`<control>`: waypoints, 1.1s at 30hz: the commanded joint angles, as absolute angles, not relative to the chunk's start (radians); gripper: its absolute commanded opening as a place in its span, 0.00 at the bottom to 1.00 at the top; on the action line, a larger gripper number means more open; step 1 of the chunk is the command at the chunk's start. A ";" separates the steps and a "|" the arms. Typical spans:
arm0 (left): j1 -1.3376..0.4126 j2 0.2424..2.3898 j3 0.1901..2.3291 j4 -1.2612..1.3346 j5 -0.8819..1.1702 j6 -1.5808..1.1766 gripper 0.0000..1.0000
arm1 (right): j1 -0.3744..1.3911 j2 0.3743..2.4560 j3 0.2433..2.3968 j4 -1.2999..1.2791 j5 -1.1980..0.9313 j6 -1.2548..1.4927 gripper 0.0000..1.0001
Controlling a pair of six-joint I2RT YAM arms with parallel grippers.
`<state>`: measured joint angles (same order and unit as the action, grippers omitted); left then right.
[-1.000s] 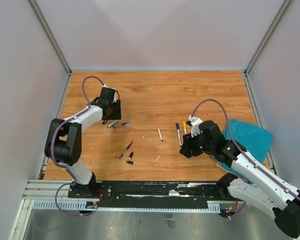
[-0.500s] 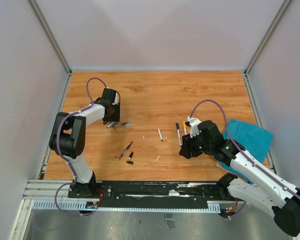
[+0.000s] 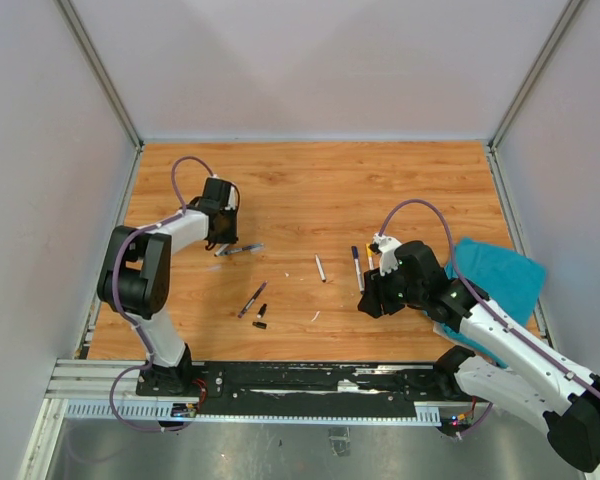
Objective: Insert the pens into the pen caps
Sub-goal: Move the pen to the center of the board.
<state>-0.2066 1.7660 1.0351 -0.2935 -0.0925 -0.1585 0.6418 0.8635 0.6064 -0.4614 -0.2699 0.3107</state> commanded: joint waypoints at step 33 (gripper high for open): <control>-0.675 1.814 0.979 -0.296 -0.037 -0.365 0.34 | 0.659 0.854 0.601 -0.475 -0.281 0.348 0.47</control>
